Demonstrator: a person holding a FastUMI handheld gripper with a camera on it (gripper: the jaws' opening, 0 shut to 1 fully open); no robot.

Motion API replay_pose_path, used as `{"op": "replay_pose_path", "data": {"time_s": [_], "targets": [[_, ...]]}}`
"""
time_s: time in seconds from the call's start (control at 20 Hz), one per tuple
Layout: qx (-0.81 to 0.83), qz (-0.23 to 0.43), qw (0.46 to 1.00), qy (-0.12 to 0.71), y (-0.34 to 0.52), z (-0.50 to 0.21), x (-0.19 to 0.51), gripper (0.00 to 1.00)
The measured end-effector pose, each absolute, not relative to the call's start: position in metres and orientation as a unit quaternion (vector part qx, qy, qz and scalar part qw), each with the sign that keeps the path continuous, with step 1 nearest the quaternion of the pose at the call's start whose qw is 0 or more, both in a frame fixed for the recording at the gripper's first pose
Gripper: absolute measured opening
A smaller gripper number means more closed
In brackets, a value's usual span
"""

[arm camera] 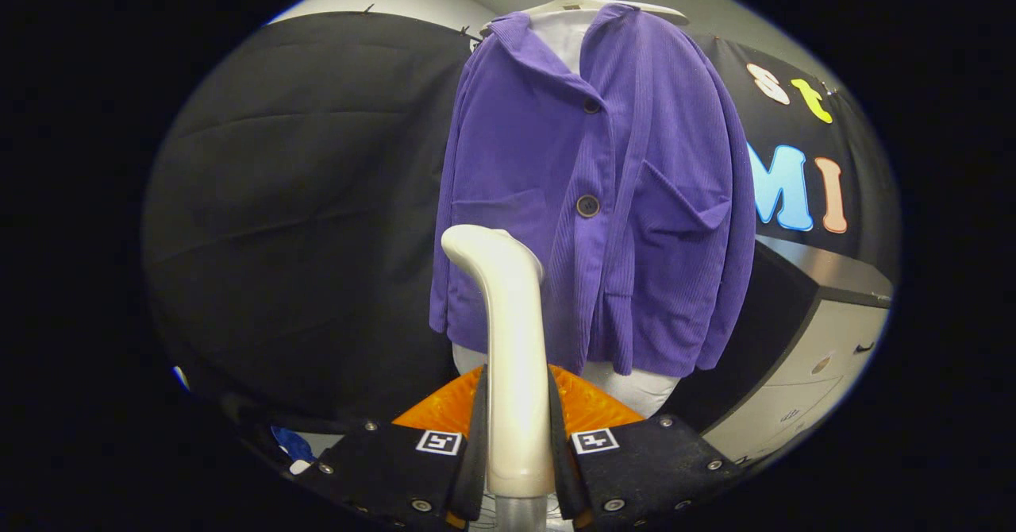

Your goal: Iron the clothes twice with a garment steamer, once on the left side and once on the right side.

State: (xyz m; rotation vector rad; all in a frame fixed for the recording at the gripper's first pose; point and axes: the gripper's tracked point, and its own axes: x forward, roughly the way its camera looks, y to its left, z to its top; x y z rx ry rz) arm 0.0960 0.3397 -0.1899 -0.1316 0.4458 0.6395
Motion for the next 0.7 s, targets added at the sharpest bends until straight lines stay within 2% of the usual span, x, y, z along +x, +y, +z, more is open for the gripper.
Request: {"op": "replay_pose_path", "data": {"time_s": [0.45, 0.7], "targets": [[-0.085, 0.31, 0.901, 0.29, 0.319, -0.263, 0.061, 0.36], [-0.061, 0.31, 0.907, 0.278, 0.303, -0.241, 0.047, 0.36]]}}
